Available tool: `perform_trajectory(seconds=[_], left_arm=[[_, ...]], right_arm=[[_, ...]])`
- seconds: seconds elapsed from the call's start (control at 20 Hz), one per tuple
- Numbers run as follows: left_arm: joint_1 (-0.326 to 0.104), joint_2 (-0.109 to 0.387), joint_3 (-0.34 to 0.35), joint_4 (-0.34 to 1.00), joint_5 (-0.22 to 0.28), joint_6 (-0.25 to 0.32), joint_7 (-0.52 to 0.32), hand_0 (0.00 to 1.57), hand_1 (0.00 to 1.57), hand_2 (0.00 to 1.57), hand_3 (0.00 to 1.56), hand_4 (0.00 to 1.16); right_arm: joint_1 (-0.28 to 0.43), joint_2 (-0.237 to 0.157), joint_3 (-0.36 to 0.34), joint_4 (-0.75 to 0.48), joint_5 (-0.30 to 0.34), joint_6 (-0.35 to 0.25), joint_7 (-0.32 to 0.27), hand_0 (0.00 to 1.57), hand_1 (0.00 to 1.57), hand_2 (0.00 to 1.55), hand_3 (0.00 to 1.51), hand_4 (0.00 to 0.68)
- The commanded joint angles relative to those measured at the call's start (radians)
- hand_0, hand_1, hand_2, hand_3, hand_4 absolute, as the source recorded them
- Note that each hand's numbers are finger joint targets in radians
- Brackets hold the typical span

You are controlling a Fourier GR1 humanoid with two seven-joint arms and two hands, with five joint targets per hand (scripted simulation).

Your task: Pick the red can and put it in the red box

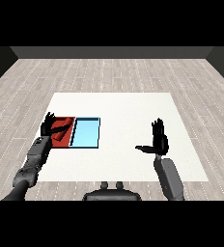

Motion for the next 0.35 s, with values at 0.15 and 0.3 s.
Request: perform_trajectory(seconds=[0.15,0.3], left_arm=[[0.08,-0.197,0.104,-0.253,0.181,-0.251,-0.321,0.0,0.0,0.0,0.0,0.0],[0.166,-0.268,0.039,-0.392,0.167,-0.275,-0.328,0.0,0.0,0.0,0.0,0.0]], right_arm=[[0.018,-0.001,0.024,0.007,0.031,0.002,-0.009,0.0,0.0,0.0,0.0,0.0],[0.044,-0.003,0.05,0.016,0.066,0.029,-0.069,0.0,0.0,0.0,0.0,0.0]])
